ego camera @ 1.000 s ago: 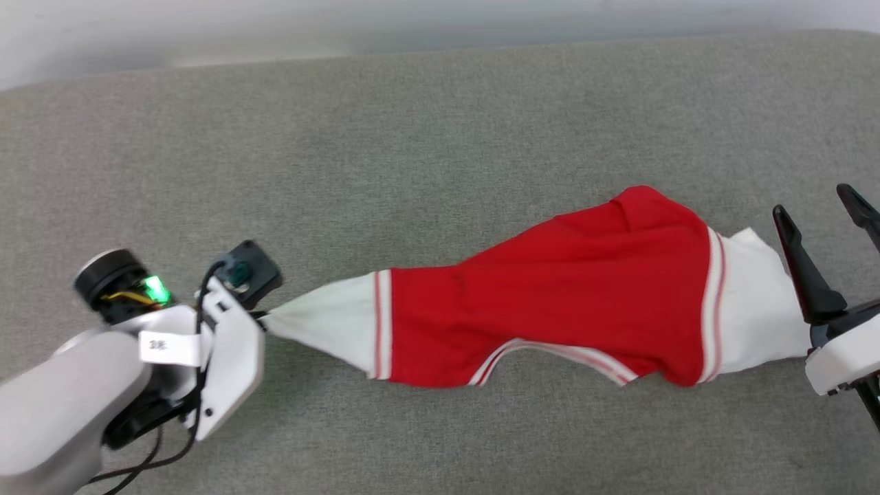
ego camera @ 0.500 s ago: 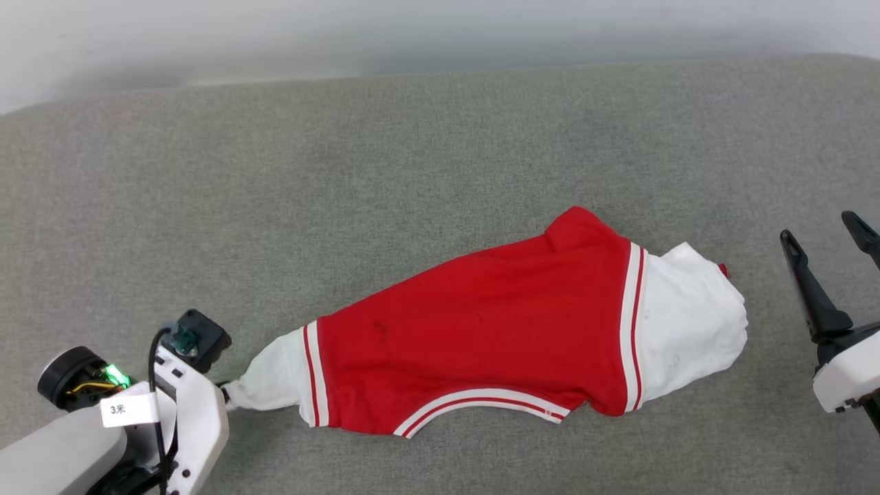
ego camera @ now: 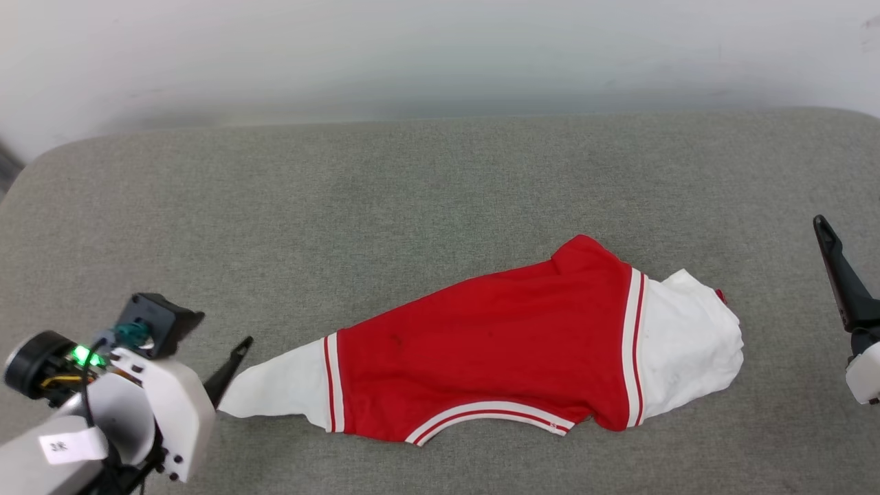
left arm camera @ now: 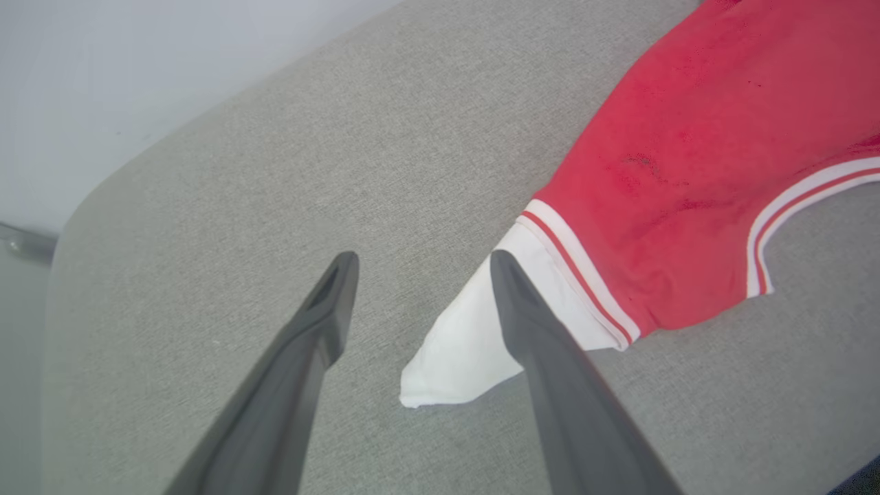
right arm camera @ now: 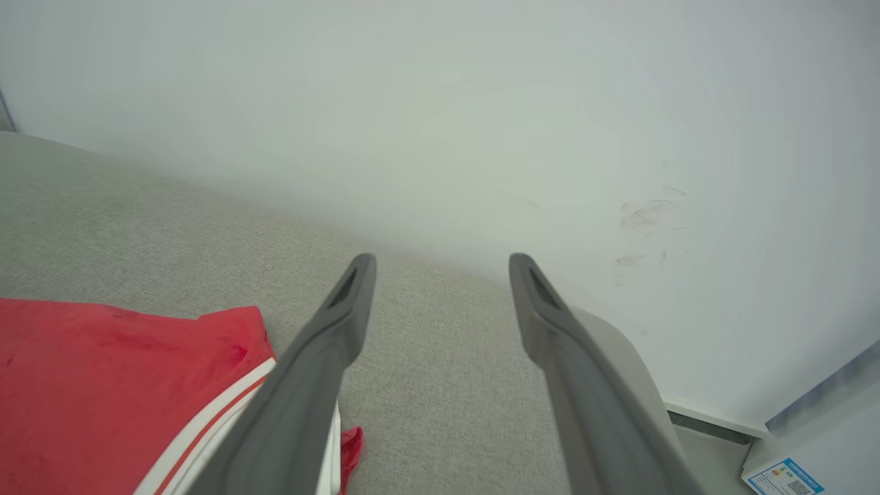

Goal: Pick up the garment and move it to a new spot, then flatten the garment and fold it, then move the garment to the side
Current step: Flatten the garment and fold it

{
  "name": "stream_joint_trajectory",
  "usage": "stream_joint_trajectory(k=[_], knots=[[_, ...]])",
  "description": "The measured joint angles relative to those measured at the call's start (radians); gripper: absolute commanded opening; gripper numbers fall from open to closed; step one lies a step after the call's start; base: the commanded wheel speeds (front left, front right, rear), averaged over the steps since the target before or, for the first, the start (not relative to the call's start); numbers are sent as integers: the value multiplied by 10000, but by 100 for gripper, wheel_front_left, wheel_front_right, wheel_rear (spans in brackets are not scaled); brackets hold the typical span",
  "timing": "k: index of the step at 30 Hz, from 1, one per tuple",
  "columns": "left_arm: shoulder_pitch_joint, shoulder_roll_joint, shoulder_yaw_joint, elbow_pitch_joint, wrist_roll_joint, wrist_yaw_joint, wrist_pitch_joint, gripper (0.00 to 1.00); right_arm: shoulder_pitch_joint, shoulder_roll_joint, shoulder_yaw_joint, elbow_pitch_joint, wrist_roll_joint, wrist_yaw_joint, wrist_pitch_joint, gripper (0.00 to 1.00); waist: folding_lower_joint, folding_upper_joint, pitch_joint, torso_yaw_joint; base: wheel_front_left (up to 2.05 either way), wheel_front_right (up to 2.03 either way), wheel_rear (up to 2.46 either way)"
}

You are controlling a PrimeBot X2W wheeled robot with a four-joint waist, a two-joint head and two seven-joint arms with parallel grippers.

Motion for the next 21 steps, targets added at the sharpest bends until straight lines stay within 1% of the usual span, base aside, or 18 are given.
stream_joint_trajectory(k=[4, 6, 7, 11, 16, 19, 21], knots=[[-290, 316, 370, -205, -8, 136, -50, 100, 18, 17, -25, -247, -21, 0, 125, 100, 0, 0, 8, 23, 0, 0, 0], [-639, 403, 571, -130, -190, -8, 119, 100, 46, 54, 12, -345, -61, 0, 163, 100, 0, 0, 64, 12, 0, 0, 0], [-811, 485, 596, -79, -209, -96, 364, 100, 44, 77, 36, -383, -67, 0, 165, 100, 0, 0, 101, -3, 0, 0, 0], [-1342, 550, 500, 207, -617, -727, 1695, 100, 29, 165, 201, -474, -157, 0, 176, 100, 0, 0, 286, -102, 0, 0, 0], [-1847, 382, 35, 782, -1106, -1678, 3524, 100, -116, 236, 391, -476, -192, 0, 167, 100, 0, 0, 562, -285, 0, 0, 0], [-1952, 173, -274, 1172, -1310, -2063, 4357, 100, -267, 274, 500, -456, -222, 0, 151, 100, 1, 0, 739, -425, 0, 0, 0], [-1960, 35, -489, 1444, -1325, -2249, 4686, 100, -344, 291, 558, -424, -226, 0, 136, 100, 1, 0, 860, -517, 0, 0, 0]])
